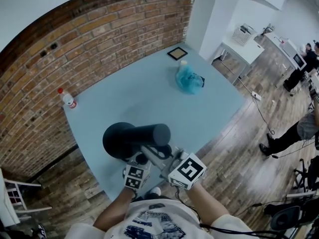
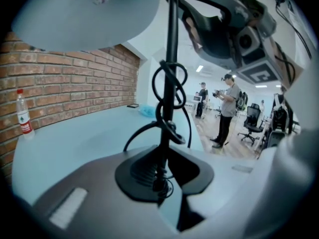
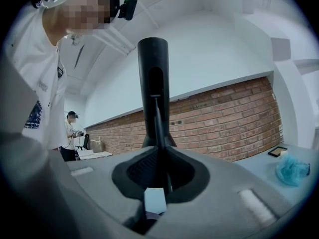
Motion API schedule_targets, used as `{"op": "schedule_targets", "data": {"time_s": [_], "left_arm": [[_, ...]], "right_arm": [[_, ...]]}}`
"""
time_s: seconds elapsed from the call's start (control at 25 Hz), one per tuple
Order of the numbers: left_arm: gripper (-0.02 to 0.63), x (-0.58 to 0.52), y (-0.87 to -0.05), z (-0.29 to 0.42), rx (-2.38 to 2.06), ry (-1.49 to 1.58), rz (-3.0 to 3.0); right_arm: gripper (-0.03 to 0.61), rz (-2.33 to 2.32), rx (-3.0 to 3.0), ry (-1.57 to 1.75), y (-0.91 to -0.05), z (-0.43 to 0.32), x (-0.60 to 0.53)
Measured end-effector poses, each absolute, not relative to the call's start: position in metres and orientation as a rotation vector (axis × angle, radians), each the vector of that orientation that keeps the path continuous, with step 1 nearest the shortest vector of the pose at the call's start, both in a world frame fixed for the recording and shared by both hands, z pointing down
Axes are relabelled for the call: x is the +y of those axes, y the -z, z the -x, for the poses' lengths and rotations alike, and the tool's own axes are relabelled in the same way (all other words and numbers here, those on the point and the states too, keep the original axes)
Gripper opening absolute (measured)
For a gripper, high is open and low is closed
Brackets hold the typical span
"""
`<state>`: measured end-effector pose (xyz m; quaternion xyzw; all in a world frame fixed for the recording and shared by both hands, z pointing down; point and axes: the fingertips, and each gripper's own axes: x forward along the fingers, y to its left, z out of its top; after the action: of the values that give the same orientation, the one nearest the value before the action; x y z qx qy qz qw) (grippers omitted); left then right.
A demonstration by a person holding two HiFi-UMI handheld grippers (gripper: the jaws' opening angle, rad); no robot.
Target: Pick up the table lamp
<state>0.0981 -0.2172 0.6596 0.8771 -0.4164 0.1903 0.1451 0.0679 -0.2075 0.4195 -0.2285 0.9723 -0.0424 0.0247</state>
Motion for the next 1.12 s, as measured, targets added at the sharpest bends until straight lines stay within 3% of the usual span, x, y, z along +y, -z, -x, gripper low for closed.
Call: {"op": "schedule_targets", "data": {"time_s": [1.12], "left_arm": [[0.055, -0.192, -0.603, -0.082, -1.237, -0.564, -2.6]], "right_arm": [[0.037, 0.701, 2.945, 0.033, -0.364, -0.066, -0.18]]}}
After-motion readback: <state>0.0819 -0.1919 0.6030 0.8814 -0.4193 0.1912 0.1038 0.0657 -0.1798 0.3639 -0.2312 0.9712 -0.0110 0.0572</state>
